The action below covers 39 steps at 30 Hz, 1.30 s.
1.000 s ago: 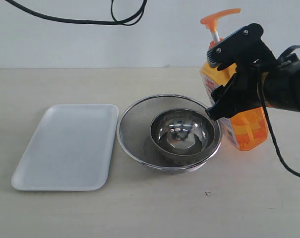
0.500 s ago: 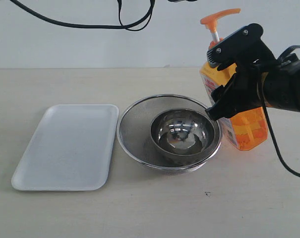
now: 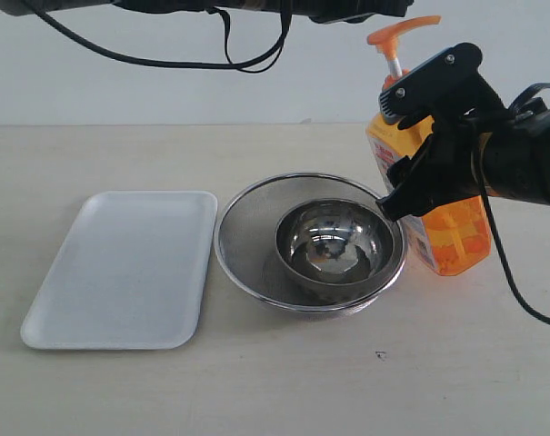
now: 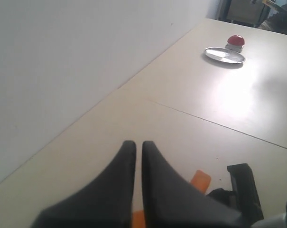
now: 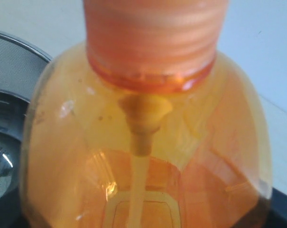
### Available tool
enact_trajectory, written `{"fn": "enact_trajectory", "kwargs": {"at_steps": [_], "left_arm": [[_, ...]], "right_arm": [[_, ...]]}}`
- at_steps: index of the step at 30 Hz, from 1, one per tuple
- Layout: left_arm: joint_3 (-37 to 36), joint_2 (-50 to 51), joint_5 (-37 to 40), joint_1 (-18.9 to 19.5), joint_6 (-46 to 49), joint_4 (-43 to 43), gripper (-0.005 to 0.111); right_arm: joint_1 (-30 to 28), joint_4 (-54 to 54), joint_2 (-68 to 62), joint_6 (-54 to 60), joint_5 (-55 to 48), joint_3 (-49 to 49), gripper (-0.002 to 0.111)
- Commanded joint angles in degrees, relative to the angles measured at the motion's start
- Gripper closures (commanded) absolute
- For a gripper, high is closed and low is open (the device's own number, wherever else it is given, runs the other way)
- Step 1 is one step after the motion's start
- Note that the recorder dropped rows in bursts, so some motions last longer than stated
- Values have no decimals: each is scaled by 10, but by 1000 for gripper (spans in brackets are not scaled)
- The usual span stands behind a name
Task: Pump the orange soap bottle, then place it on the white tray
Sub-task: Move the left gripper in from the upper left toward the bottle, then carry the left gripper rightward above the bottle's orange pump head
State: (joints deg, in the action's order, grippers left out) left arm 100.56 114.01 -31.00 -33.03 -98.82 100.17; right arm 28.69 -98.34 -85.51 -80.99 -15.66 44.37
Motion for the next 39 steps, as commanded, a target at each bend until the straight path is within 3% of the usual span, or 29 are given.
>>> {"fn": "enact_trajectory", "kwargs": {"at_steps": [1,10,39], "left_arm": [[6,3,-24,-3,-7,-2,102],[8,4,-51,-3,-8,-2,102],[8,4,12,-17,-6,-2,102]], "right_arm": [[-2,-16,8,9,-16,10,108],[-2,-16,8,9,-15,10,108],[-2,-16,8,8,-11,10,108]]}}
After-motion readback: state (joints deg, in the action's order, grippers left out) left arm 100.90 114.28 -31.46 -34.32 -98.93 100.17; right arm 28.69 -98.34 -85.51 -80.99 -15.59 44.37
